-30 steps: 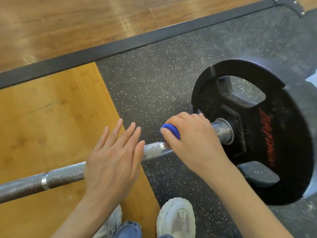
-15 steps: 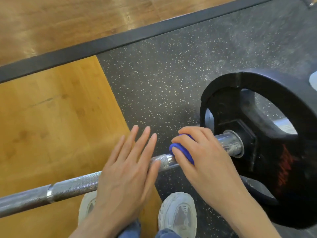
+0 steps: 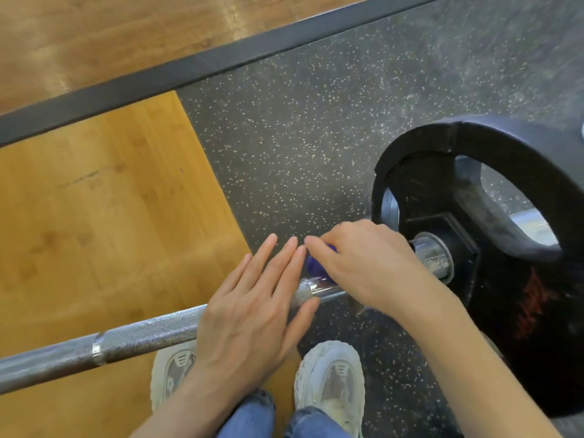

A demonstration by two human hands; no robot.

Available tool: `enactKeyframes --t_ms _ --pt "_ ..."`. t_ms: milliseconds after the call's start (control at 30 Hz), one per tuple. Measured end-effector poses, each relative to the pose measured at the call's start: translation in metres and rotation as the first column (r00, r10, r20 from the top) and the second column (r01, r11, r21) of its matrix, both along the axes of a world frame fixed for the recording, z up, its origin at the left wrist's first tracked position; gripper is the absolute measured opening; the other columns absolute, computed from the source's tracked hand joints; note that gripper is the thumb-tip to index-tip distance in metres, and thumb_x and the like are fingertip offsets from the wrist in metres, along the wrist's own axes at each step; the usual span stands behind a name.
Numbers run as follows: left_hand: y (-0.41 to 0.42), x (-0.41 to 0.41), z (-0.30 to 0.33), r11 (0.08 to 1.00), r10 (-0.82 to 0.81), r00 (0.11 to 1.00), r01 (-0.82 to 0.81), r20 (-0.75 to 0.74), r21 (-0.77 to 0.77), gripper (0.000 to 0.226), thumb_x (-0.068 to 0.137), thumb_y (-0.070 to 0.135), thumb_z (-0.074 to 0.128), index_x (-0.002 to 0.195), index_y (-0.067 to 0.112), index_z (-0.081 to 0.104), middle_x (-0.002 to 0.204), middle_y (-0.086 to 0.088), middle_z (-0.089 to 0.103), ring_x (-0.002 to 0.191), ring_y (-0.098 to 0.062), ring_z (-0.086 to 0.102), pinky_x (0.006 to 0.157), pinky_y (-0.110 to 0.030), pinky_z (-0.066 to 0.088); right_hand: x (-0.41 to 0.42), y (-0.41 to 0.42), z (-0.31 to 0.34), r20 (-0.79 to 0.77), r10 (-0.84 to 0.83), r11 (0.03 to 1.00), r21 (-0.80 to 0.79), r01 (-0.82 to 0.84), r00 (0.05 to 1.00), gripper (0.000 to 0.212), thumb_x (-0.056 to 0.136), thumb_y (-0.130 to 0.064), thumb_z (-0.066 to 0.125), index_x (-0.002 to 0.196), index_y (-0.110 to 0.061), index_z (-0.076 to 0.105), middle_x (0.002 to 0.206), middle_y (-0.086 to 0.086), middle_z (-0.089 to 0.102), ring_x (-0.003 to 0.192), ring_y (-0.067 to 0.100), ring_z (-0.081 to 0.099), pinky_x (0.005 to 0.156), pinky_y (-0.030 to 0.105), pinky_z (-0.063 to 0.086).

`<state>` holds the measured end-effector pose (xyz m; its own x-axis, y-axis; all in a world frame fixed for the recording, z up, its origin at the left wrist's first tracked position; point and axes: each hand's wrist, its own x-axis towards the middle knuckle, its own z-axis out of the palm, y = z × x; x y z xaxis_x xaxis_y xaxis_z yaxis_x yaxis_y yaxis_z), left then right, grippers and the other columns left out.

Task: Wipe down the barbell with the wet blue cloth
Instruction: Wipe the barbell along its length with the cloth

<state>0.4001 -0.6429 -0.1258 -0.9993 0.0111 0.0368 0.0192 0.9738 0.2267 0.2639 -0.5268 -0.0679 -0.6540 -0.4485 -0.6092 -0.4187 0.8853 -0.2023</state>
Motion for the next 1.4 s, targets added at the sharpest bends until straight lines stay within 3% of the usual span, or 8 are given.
enactKeyframes --t_ms 133,267,533,667,800,1033,1300,1400 --pt "-0.002 -0.006 -0.002 0.999 0.025 0.999 -0.024 -0.044 0.030 0.051 0.108 0.040 0.033 0.141 0.012 0.060 0.147 0.000 0.057 0.142 -0.023 0.047 0.109 -0.038 0.041 0.058 0.035 -0.012 -0.369 -0.207 0.854 -0.519 -0.016 0.906 0.037 0.106 -0.032 0.042 0.112 -0.018 0.075 0.129 -0.004 0.066 0.133 0.018 0.051 0.113 0.039 0.038" --pt "-0.006 -0.013 -0.003 0.998 0.046 0.998 -0.043 -0.053 0.054 0.047 0.109 0.033 0.033 0.140 0.012 0.061 0.144 0.000 0.059 0.142 -0.023 0.047 0.108 -0.041 0.047 0.051 0.027 -0.043 -0.589 -0.294 0.827 -0.552 -0.110 0.753 0.026 0.102 -0.027 0.057 0.107 -0.011 0.077 0.127 0.006 0.068 0.126 0.030 0.059 0.104 0.048 0.047" --pt "-0.016 -0.028 -0.002 0.998 0.052 0.995 -0.049 -0.087 0.034 0.043 0.107 0.033 0.039 0.135 0.013 0.066 0.138 0.000 0.064 0.139 -0.022 0.050 0.103 -0.033 0.040 0.063 0.032 -0.070 -0.636 -0.340 0.755 -0.623 -0.202 0.693 0.026 0.106 -0.019 0.056 0.130 -0.012 0.060 0.141 0.008 0.054 0.141 0.030 0.041 0.117 0.042 0.036" --pt "-0.022 -0.034 -0.002 0.998 0.057 0.991 -0.055 -0.120 0.024 0.044 0.107 0.032 0.038 0.137 0.013 0.064 0.142 0.001 0.061 0.140 -0.022 0.048 0.101 -0.033 0.040 0.040 0.021 -0.047 -0.424 -0.404 0.629 -0.772 -0.090 0.811 0.032 0.108 -0.017 0.045 0.127 -0.002 0.065 0.135 0.010 0.062 0.135 0.026 0.051 0.117 0.046 0.036" --pt "-0.026 -0.042 0.001 0.996 0.084 0.986 -0.079 -0.144 0.037 0.045 0.107 0.034 0.038 0.142 0.014 0.059 0.147 0.001 0.056 0.144 -0.021 0.043 0.098 -0.033 0.042 0.036 0.041 -0.029 -0.335 -0.610 0.492 -0.870 0.012 0.718 0.032 0.105 -0.014 0.047 0.127 0.003 0.062 0.135 0.011 0.060 0.134 0.024 0.051 0.114 0.038 0.039" --pt "-0.022 -0.049 0.000 0.998 0.057 0.987 -0.059 -0.148 -0.007 0.046 0.107 0.029 0.036 0.145 0.010 0.055 0.153 -0.005 0.050 0.149 -0.027 0.034 0.119 -0.046 0.030 0.010 0.040 -0.054 -0.409 -0.461 0.711 -0.701 0.052 0.788 0.053 0.111 -0.036 0.022 0.140 -0.009 0.056 0.149 0.001 0.052 0.150 0.021 0.028 0.126 0.036 0.009" --pt "-0.024 -0.057 -0.005 0.996 0.049 0.986 -0.061 -0.161 -0.071 0.046 0.109 0.032 0.033 0.146 0.013 0.055 0.153 -0.002 0.049 0.148 -0.026 0.037 0.114 -0.044 0.037 0.034 0.037 -0.067 -0.415 -0.511 0.698 -0.712 0.082 0.752 0.049 0.111 -0.028 0.027 0.150 -0.004 0.041 0.160 0.006 0.037 0.155 0.021 0.016 0.126 0.044 0.013" --pt "-0.024 -0.061 -0.006 0.994 0.055 0.983 -0.071 -0.176 -0.081 0.044 0.109 0.031 0.035 0.143 0.015 0.058 0.150 0.000 0.053 0.146 -0.024 0.040 0.107 -0.042 0.041 -0.001 0.031 -0.061 -0.462 -0.479 0.709 -0.705 0.019 0.746 0.056 0.111 -0.036 0.020 0.142 -0.005 0.053 0.150 0.006 0.050 0.149 0.023 0.032 0.126 0.039 0.011"
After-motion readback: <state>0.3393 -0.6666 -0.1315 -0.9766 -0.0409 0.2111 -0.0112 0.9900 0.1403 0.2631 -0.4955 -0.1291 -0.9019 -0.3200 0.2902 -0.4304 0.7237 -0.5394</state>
